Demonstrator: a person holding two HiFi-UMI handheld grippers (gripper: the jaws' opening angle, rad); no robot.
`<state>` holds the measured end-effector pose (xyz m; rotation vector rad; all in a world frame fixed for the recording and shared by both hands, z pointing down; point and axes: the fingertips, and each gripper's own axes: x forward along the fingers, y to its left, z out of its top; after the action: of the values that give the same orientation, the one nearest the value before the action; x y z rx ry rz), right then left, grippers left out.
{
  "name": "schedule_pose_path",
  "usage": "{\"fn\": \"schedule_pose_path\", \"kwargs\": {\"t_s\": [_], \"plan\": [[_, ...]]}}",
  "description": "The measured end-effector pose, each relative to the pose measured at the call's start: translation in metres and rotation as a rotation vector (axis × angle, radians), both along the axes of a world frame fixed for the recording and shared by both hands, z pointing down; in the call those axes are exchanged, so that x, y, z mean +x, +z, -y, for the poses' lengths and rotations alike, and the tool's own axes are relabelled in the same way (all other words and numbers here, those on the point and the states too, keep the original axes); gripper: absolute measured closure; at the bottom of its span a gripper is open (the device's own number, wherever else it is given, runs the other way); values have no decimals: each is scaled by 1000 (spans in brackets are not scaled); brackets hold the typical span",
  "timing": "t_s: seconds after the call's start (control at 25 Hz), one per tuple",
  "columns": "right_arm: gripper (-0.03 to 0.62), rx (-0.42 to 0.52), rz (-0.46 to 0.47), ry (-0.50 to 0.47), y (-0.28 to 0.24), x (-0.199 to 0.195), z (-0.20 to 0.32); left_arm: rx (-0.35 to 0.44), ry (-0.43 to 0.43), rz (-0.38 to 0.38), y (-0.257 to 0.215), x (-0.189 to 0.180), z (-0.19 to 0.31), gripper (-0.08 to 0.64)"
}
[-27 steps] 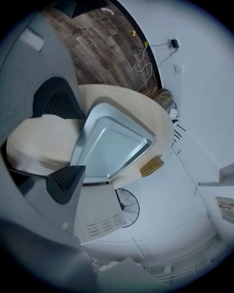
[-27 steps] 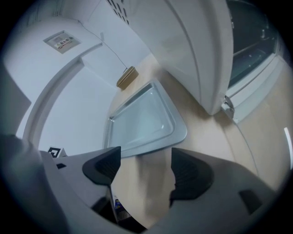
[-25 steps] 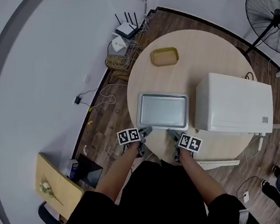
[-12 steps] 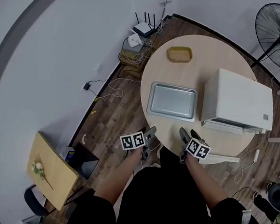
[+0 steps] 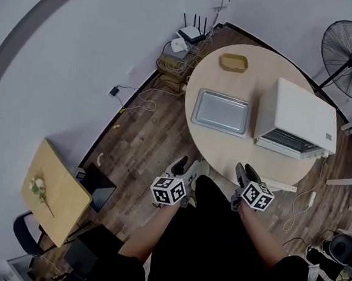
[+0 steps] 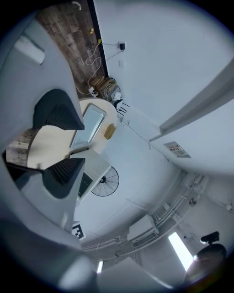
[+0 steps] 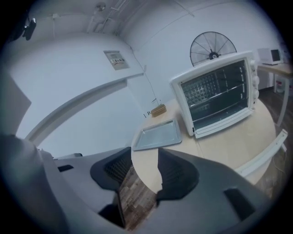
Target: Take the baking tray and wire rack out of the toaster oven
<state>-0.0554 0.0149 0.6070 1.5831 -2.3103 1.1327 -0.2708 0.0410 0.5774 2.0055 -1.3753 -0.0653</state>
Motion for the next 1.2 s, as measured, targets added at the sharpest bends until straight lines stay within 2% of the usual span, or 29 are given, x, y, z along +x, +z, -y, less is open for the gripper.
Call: {"fn": "schedule_pose_path", "kwargs": {"t_s": [0.08, 0.16, 0.24, 0.28, 0.36, 0.4, 0.56, 0.8, 0.96, 1.2], "plan": [[441, 36, -46, -23, -13, 1, -15, 55, -15, 4, -15, -2, -19, 406], [457, 59, -111, -34, -24, 6, -26, 98, -17, -19, -26, -1, -34, 493], [468, 64, -158, -23, -31, 18, -36, 131, 8, -54, -34, 9, -46, 528], [481, 68, -171, -12, -35, 26, -42, 139, 27, -61, -35, 16, -51, 531], [577, 87, -194, 4, -44, 41, -53, 145, 68, -50, -36, 33, -59, 537], [591, 97, -202, 8, -48, 47, -58, 149, 90, -37, -37, 41, -62, 538], [591, 111, -205, 18, -52, 70, -67, 184, 173, -4, -46, 74, -70, 541], [591, 155, -164, 71, -55, 110, -63, 167, 188, 76, -47, 106, -68, 541], [591, 195, -181, 81, -67, 165, -54, 152, 187, 120, -47, 152, -52, 541], [591, 220, -171, 94, -77, 254, -49, 135, 142, 167, -53, 235, -30, 541]]}}
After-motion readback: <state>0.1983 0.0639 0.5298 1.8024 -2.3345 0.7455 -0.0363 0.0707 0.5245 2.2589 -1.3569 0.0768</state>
